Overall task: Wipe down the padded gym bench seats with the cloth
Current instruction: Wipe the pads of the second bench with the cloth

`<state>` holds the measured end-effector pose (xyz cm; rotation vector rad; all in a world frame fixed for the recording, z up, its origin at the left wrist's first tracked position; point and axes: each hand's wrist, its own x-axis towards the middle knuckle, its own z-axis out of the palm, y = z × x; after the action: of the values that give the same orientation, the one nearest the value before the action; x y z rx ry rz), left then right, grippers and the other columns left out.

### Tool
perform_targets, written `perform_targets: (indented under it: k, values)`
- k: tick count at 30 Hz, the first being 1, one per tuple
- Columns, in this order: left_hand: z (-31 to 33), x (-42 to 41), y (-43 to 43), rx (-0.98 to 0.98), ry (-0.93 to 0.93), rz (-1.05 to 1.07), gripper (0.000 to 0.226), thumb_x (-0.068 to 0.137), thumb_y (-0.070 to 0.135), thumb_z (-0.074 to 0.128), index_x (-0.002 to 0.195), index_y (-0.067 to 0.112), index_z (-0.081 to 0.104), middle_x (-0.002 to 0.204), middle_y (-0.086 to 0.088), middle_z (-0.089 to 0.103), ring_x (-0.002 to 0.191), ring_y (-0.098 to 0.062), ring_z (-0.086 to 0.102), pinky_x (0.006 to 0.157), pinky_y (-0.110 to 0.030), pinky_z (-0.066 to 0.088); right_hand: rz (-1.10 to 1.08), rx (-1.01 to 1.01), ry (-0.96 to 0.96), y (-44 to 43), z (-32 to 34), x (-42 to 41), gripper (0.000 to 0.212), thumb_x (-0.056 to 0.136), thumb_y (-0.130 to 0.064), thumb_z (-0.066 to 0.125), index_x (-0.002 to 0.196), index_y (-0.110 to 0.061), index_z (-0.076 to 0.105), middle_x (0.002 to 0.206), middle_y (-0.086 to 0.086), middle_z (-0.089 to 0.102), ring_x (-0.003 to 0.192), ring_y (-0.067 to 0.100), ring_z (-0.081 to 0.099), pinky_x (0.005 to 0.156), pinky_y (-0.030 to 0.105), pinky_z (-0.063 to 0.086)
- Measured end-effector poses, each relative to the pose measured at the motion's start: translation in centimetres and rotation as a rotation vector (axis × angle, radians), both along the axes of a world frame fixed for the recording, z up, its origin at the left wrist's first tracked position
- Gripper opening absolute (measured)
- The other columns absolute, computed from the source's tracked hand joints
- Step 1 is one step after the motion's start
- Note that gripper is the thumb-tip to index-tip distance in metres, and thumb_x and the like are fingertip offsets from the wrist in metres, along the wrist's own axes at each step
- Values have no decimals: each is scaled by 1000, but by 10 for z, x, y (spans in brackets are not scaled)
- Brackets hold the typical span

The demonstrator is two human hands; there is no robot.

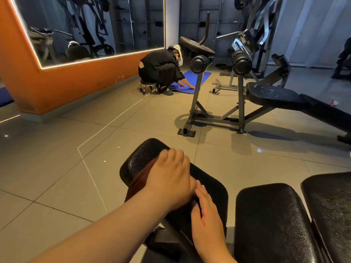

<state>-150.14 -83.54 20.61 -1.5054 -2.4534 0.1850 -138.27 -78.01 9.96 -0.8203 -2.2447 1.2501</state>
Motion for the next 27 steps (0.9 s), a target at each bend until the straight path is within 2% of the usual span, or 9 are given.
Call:
perform_targets:
  k: [2, 4, 7, 11, 15, 17, 19, 23, 27]
  values:
    - [-10, 6, -30, -80, 26, -145, 64, 94, 47, 25, 135, 7, 52, 133, -18, 54, 125, -37, 45, 111, -51, 32, 4, -1, 24, 1, -3, 1, 49, 107, -28, 40, 133, -66, 25, 136, -60, 15, 132, -33, 2, 113, 11, 6]
    - [-7, -3, -54, -112, 57, -150, 63, 95, 46, 26, 141, 12, 53, 144, -13, 54, 139, -35, 43, 118, -53, 28, 0, 8, 38, 1, -5, 1, 47, 107, -29, 41, 133, -65, 27, 139, -59, 15, 135, -30, 3, 111, 9, 6]
    - [10, -35, -46, -161, 46, 47, 70, 94, 51, 10, 155, 23, 31, 162, -2, 29, 152, -29, 17, 122, -50, 5, -28, 3, 63, 1, -6, -1, 44, 106, -35, 42, 137, -62, 28, 141, -56, 18, 136, -29, 5, 108, 5, 5]
    - [20, -55, 13, -129, 75, 208, 63, 100, 44, 29, 156, 15, 23, 165, -9, 18, 152, -33, 9, 121, -57, 7, -97, -50, 90, 0, -8, 0, 46, 106, -29, 44, 145, -51, 33, 145, -48, 23, 139, -23, 11, 117, 16, 13]
    - [-11, -3, 26, -219, 67, -28, 68, 101, 45, 24, 157, 8, 17, 165, -14, 16, 152, -32, 9, 122, -53, 1, -224, -107, 94, 3, -12, 1, 52, 106, -17, 42, 150, -43, 35, 154, -31, 30, 143, -10, 23, 121, 26, 20]
    - [-18, 9, 5, -231, 41, -180, 64, 102, 45, 22, 158, 13, 17, 166, -9, 14, 153, -28, 6, 123, -48, -2, -238, -140, 78, 4, -13, 1, 52, 106, -16, 42, 152, -40, 35, 157, -25, 31, 144, -4, 25, 122, 30, 22]
    - [-11, -3, -16, -187, 50, -223, 59, 103, 45, 23, 157, 21, 21, 166, -1, 16, 154, -25, 3, 124, -47, -3, -229, -125, 67, 3, -13, 1, 53, 106, -15, 41, 152, -38, 35, 158, -24, 31, 144, -4, 25, 122, 29, 21]
    - [13, -55, -15, -154, 36, -30, 56, 104, 45, 21, 157, 26, 23, 166, 3, 15, 154, -27, 0, 124, -48, 4, -252, -94, 48, 1, -13, -1, 51, 105, -13, 40, 151, -36, 38, 157, -26, 31, 145, -4, 24, 120, 24, 18]
    - [14, -58, 28, -164, 103, 86, 57, 102, 42, 33, 150, 12, 36, 161, -12, 27, 150, -34, 16, 122, -53, 12, -262, -80, 60, 1, -12, 0, 50, 104, -11, 42, 148, -35, 43, 155, -24, 36, 145, 0, 28, 120, 27, 22]
